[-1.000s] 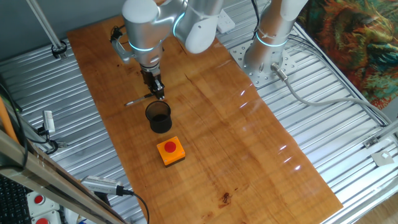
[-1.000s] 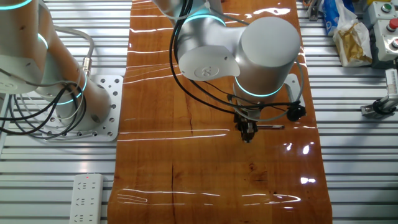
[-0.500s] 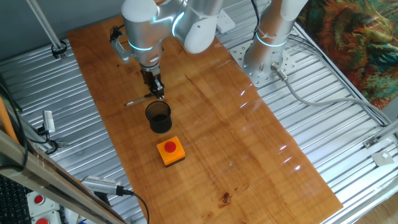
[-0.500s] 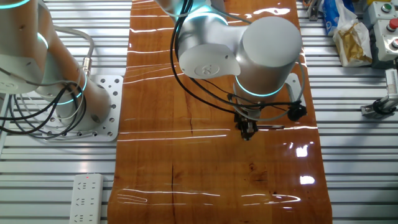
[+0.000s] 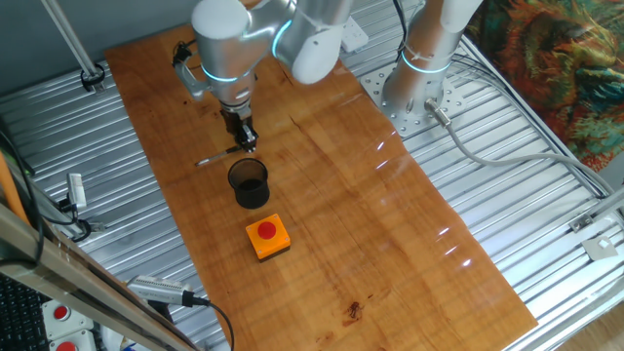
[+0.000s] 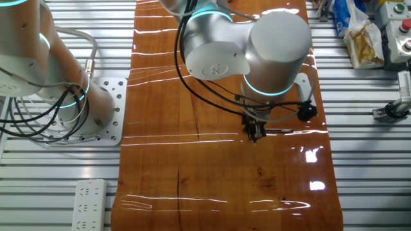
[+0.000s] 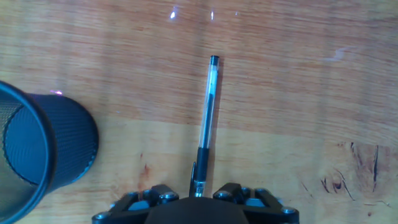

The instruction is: Put the pen into the pen holder

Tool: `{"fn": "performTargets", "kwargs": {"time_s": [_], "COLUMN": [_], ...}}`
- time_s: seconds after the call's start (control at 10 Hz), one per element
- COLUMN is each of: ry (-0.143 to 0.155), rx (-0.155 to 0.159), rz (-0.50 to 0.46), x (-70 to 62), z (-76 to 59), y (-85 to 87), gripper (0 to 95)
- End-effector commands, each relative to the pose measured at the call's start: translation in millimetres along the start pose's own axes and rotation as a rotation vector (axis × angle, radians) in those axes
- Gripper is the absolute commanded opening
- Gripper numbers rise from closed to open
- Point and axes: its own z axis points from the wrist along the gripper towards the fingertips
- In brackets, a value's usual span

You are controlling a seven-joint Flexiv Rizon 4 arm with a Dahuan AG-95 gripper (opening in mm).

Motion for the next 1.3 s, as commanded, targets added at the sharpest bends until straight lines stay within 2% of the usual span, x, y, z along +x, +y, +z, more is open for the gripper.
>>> {"fn": "performTargets", "kwargs": {"time_s": [0.1,0.2,0.3,0.5,0.8,0.9,1.1,1.3], "ry": [-0.005,0.001,0.005,0.008,0.007,0.010,0.024,0.053], "rx": [0.081,0.095,0.096,0.091,0.090,0.088,0.084,0.076], "rz": [-0.009,-0.014,-0.015,-0.024,-0.023,-0.024,-0.023,-0.015], "x": [0.3,0.0,0.1,-1.2,-1.3,-1.4,-1.0,-4.0], "z": [6.8,1.5,-3.1,-25.9,-29.4,-35.0,-47.9,-64.4], "y": [-0.8,-2.3,-2.9,-4.9,-5.0,-4.9,-4.2,-2.7], "gripper": [0.0,0.0,0.0,0.0,0.0,0.0,0.0,0.0]}}
